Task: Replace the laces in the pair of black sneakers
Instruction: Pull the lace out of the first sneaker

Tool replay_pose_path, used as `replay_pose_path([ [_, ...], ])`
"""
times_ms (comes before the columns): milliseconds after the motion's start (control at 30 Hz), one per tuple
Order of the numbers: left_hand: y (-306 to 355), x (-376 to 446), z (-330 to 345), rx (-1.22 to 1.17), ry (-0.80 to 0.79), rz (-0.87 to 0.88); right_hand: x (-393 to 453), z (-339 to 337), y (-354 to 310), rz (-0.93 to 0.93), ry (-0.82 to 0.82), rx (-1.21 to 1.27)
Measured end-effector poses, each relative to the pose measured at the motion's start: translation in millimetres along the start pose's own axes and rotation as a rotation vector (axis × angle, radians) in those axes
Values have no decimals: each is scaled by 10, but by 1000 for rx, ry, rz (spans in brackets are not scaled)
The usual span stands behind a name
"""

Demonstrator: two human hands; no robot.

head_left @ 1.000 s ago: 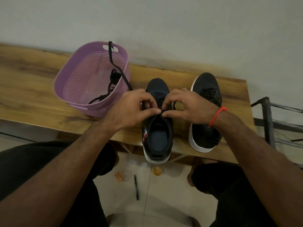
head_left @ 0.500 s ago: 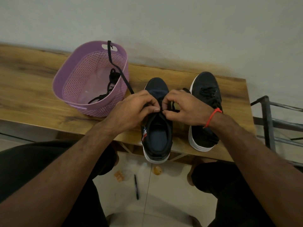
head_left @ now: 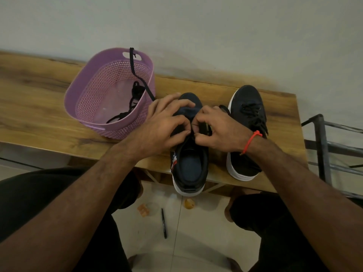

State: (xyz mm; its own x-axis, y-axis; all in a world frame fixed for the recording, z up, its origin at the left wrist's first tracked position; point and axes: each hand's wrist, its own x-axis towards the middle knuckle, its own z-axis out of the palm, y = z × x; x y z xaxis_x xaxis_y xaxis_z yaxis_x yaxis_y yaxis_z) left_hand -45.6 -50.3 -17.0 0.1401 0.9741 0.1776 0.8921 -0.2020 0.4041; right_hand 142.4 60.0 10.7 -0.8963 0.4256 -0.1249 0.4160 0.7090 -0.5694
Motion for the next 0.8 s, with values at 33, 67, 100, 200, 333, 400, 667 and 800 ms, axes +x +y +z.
replay_pose_path([
  [33, -6, -9, 6, 28, 10, -13, -3, -14, 6, -14, 0, -7],
  [67, -7, -16, 14, 59, 21, -33, -11, -32, 18, -20, -3, -6],
  [100, -6, -20, 21, 80, 29, -57, -19, -57, 29, -23, 2, 8],
  [200, 27, -21, 27, 18, 37, -136, -45, -134, 61, -44, 93, 65],
  [333, -9, -11, 5, -27, 61, -64, -23, -130, 139, -89, 37, 5],
  [400, -23, 5, -18, -38, 54, -40, -11, -77, 139, -86, 1, -37],
  [667, -16, 29, -59, -94, 90, -131, -14, -134, 148, -142, 107, 49],
  [800, 41, 29, -40, -163, 66, -250, -29, -141, 168, -126, 124, 180],
])
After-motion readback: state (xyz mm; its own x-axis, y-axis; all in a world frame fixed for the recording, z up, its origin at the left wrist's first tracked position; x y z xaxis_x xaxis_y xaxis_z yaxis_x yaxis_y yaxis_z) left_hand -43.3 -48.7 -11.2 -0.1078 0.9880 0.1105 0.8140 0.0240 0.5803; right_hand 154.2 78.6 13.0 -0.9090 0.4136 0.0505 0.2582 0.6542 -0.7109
